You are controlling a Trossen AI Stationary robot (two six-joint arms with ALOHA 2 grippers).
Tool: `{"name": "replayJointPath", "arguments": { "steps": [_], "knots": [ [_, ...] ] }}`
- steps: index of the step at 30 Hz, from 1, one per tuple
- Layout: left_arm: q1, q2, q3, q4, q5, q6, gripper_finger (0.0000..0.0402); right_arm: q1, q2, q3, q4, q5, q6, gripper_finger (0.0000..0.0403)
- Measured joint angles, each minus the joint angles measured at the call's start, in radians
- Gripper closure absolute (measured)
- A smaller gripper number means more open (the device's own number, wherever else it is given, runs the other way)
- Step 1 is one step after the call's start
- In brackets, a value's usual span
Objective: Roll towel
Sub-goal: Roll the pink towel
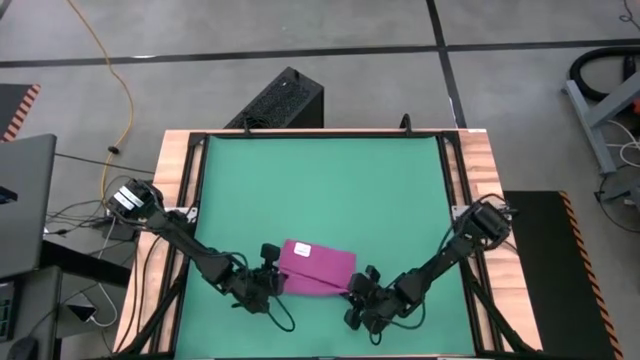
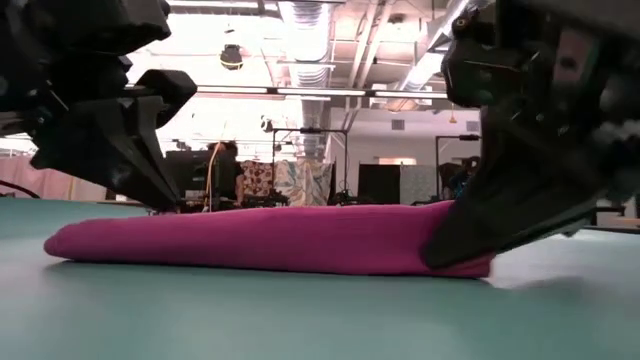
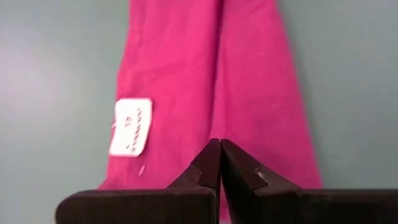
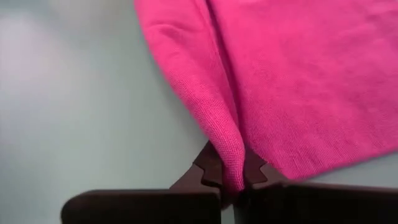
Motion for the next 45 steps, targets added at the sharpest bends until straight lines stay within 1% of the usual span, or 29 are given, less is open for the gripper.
{"name": "replayJointPath", "arguments": {
  "steps": [3,8,12,16,21,27,34,39,41,45],
  "knots": [
    [0.003,0.003,0.002,-0.005,-0.002,0.025,0.0401,-0.030,-0.043,0.000,0.000,-0.075,0.009,0.0384],
    [0.019,0.003,0.002,0.017,-0.024,0.130,0.0402,-0.076,-0.088,0.002,-0.034,-0.144,0.064,0.0384],
    [0.071,0.009,-0.011,0.102,0.018,0.219,0.0401,-0.100,-0.087,0.002,-0.054,-0.202,0.073,0.0384],
    [0.135,0.009,-0.066,0.211,0.114,0.248,0.0402,-0.100,-0.087,0.003,-0.077,-0.199,0.113,0.0384],
    [0.192,0.009,-0.115,0.257,0.165,0.284,0.0402,-0.099,-0.097,0.005,-0.067,-0.188,0.145,0.0384],
    [0.236,0.009,-0.129,0.260,0.266,0.237,0.0401,-0.106,-0.096,0.005,-0.117,-0.204,0.262,0.0384],
    [0.234,0.009,-0.129,0.256,0.287,0.217,0.0402,-0.112,-0.094,0.005,-0.147,-0.207,0.386,0.0384],
    [0.234,0.009,-0.129,0.251,0.317,0.197,0.0402,-0.117,-0.110,0.005,-0.152,-0.286,0.434,0.0384],
    [0.233,0.009,-0.129,0.250,0.317,0.191,0.0402,-0.119,-0.126,0.005,-0.166,-0.291,0.461,0.0384],
    [0.231,0.009,-0.129,0.246,0.317,0.173,0.0402,-0.127,-0.171,0.005,-0.172,-0.300,0.465,0.0384]
  ]
}}
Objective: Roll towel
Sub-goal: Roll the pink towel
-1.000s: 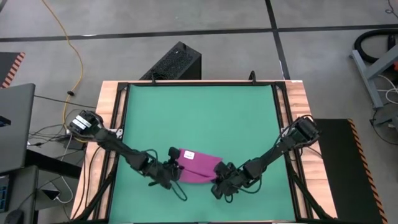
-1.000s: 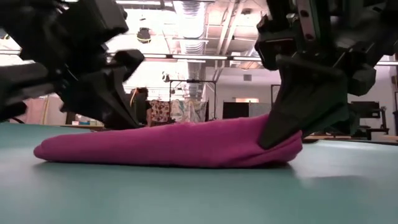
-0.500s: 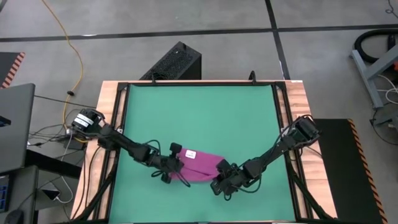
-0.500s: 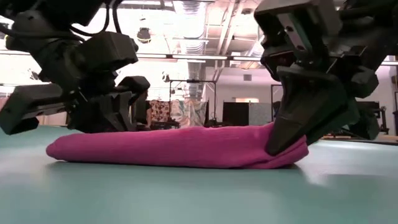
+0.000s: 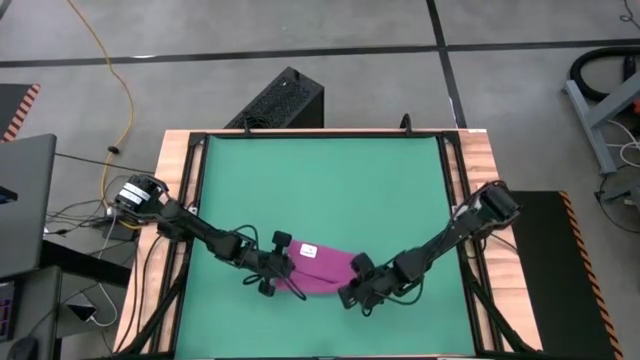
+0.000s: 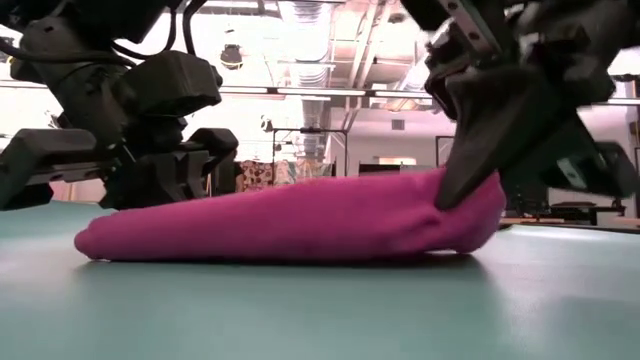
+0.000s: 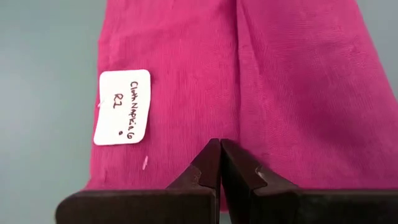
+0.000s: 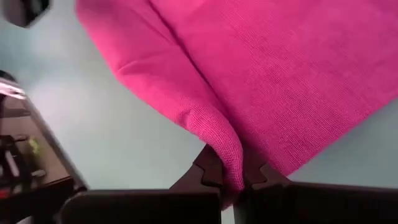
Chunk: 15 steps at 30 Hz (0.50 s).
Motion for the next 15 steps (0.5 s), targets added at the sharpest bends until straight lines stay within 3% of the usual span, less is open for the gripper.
{"name": "replayJointPath", "arguments": {
  "steps": [5,15],
  "knots": [
    [-0.003,0.000,0.000,-0.002,0.000,-0.048,0.0401,-0.025,-0.043,0.000,-0.057,-0.129,0.073,0.0384],
    [-0.064,0.000,0.000,0.005,-0.001,-0.175,0.0402,-0.072,-0.035,0.000,-0.060,-0.219,0.124,0.0384]
  ]
}}
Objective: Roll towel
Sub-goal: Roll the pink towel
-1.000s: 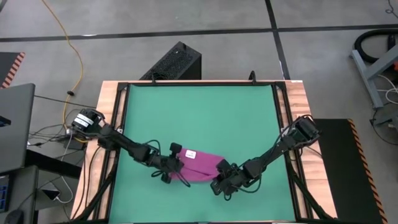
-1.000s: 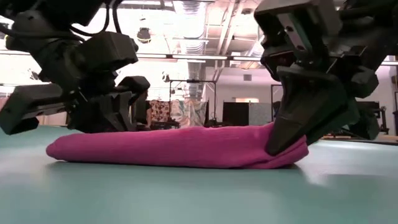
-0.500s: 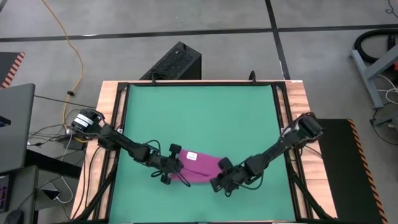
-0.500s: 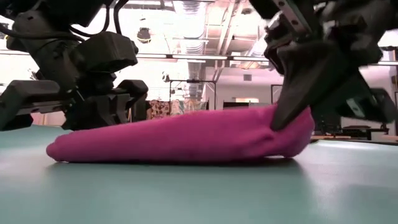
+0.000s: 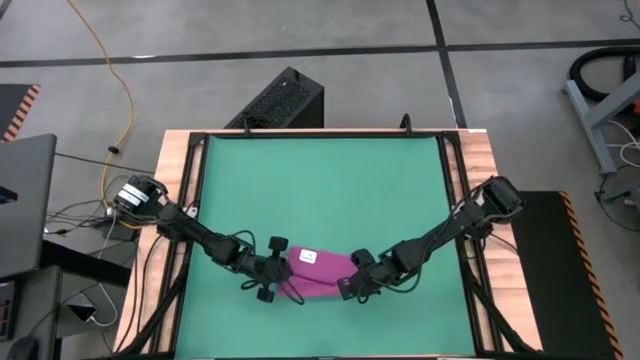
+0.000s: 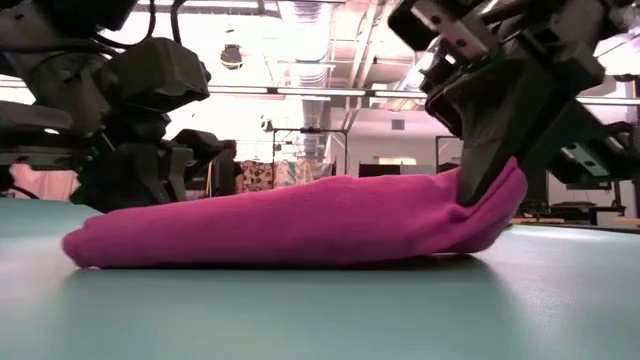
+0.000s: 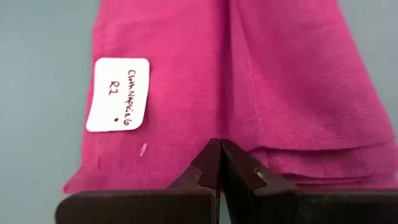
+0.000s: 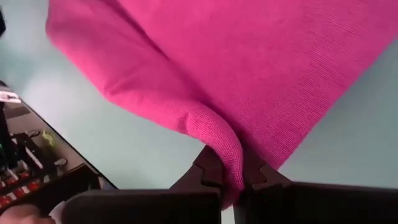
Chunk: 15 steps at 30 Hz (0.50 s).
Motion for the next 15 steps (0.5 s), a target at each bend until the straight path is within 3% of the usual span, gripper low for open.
{"name": "replayJointPath", "arguments": {
  "steps": [3,8,12,15],
  "knots": [
    [-0.029,0.000,0.000,0.007,-0.032,-0.044,0.0402,-0.015,0.002,0.000,0.001,-0.023,0.001,0.0384],
    [-0.077,0.000,0.000,0.098,-0.177,-0.066,0.0402,-0.018,0.003,-0.004,-0.032,-0.055,0.008,0.0384],
    [-0.107,0.000,0.000,0.143,-0.299,0.050,0.0401,-0.018,0.003,-0.040,0.006,-0.098,0.040,0.0384],
    [-0.100,0.000,0.000,0.160,-0.296,0.202,0.0401,-0.018,0.003,-0.043,0.019,-0.106,0.039,0.0384]
  ]
}}
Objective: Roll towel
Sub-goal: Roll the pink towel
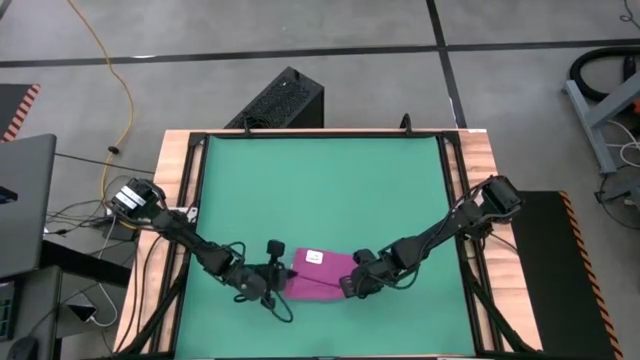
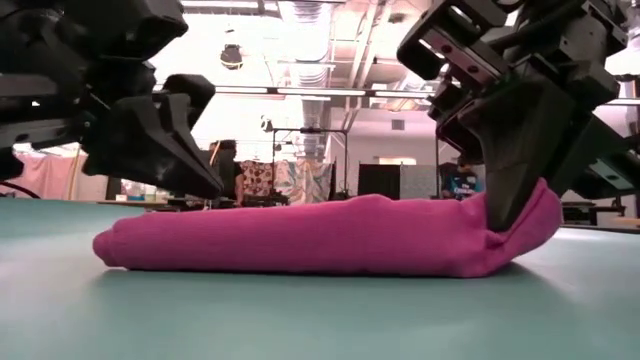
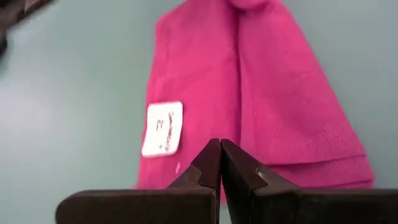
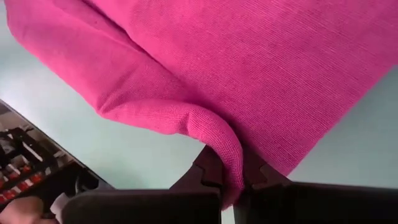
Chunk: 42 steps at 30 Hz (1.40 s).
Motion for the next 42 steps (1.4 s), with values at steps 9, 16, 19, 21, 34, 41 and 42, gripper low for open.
{"name": "replayJointPath", "arguments": {
  "steps": [9,16,19,21,34,41,42],
  "knots": [
    [0.102,0.021,0.001,0.099,0.248,0.217,0.0401,-0.007,0.000,-0.001,0.013,0.002,-0.074,0.0384],
    [0.075,0.064,0.001,0.107,0.332,0.238,0.0401,-0.007,0.000,-0.001,0.006,0.003,-0.120,0.0384],
    [0.094,0.113,0.001,0.129,0.324,0.235,0.0401,-0.007,0.000,-0.001,0.002,0.003,-0.136,0.0384],
    [0.110,0.139,0.001,0.152,0.325,0.209,0.0402,-0.007,0.000,-0.001,0.001,0.002,-0.144,0.0384],
    [0.115,0.163,0.002,0.126,0.510,-0.342,0.0401,-0.040,0.000,-0.001,0.015,-0.197,-0.061,0.0384],
    [0.060,0.164,0.001,0.152,0.497,-0.514,0.0401,-0.080,0.000,0.000,0.012,-0.251,-0.077,0.0384],
    [0.051,0.164,0.001,0.168,0.496,-0.534,0.0401,-0.086,0.000,0.000,0.013,-0.257,-0.083,0.0384]
  ]
}}
